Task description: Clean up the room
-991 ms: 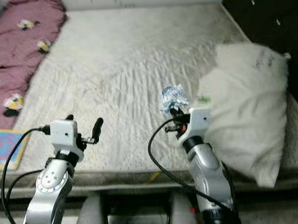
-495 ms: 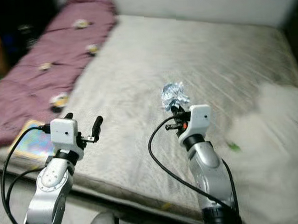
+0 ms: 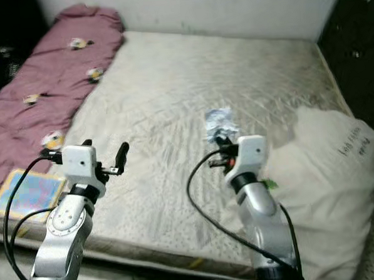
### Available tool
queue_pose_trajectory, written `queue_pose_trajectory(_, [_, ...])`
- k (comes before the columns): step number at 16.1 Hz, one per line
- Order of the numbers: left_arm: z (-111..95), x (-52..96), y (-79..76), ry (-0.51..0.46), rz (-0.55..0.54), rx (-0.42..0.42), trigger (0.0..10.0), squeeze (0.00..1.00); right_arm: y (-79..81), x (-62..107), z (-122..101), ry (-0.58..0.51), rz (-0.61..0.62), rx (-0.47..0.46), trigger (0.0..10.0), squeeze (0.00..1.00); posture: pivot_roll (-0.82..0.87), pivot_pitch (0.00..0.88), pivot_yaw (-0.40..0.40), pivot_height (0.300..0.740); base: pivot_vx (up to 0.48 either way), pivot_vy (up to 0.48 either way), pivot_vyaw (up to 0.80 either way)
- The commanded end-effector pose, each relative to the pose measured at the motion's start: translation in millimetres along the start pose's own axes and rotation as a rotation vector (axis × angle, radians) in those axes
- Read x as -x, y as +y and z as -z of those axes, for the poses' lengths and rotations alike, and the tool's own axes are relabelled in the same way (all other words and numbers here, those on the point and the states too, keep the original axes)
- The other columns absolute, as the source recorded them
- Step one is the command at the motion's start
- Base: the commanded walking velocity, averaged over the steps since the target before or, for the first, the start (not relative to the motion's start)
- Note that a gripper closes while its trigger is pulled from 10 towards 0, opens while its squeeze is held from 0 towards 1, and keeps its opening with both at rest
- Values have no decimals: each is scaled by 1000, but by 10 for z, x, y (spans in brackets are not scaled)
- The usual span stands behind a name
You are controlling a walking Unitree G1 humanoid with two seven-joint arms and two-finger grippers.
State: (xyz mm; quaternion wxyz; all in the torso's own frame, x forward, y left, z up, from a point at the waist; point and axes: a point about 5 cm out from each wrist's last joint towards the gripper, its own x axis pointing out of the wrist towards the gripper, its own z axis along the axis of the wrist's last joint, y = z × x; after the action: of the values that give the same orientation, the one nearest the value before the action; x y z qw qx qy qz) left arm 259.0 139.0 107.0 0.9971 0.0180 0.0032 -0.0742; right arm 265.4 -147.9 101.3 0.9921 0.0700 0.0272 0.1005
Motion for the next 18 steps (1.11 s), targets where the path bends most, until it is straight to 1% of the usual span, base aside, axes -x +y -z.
queue_pose_trajectory(1, [13,35,43,18,-7,0,10000,0,-3,41,0,11,16,17,10000,0,19,0,3,740,0,480,0])
queue_pose_trajectory(3, [35,66,33,24,1,-5,10000,0,-39,63,17,24,51,23,10000,0,18,0,4,740,0,480,0])
queue_pose_trajectory(5, [55,80,17,34,8,10,10000,0,-101,76,61,62,88,44,10000,0,13,0,8,740,0,480,0])
queue_pose_trajectory(6, [65,86,9,37,15,17,10000,0,-174,88,100,100,163,88,10000,0,14,0,9,740,0,480,0])
queue_pose_trajectory(7, [70,90,7,37,21,23,10000,0,-169,91,96,89,138,95,10000,0,10,0,10,740,0,480,0])
queue_pose_trajectory(8, [78,94,2,39,31,40,10000,0,-166,97,88,84,136,64,10000,0,8,0,8,740,0,480,0])
queue_pose_trajectory(9, [78,90,-1,39,45,45,10000,0,-176,82,49,63,149,92,10000,0,9,0,5,740,0,480,0])
queue_pose_trajectory(10, [47,57,6,25,45,47,10000,0,-169,62,47,61,141,101,10000,0,11,0,4,740,0,480,0])
queue_pose_trajectory(11, [33,41,5,20,45,54,10000,0,-177,59,60,71,156,90,10000,0,12,0,2,740,0,480,0])
queue_pose_trajectory(13, [0,3,-10,12,52,68,10000,0,-162,43,62,65,145,98,10000,0,8,0,3,740,0,480,0])
queue_pose_trajectory(15, [-7,-1,-20,15,50,84,10000,0,-168,35,70,72,154,65,10000,0,6,0,3,740,0,480,0])
queue_pose_trajectory(17, [10,12,-22,20,42,85,10000,0,-175,29,61,68,154,55,10000,0,3,0,0,740,0,480,-800])
queue_pose_trajectory(18, [2,16,-23,5,41,69,10000,0,-177,27,61,68,152,54,10000,0,3,0,-3,740,0,480,-800])
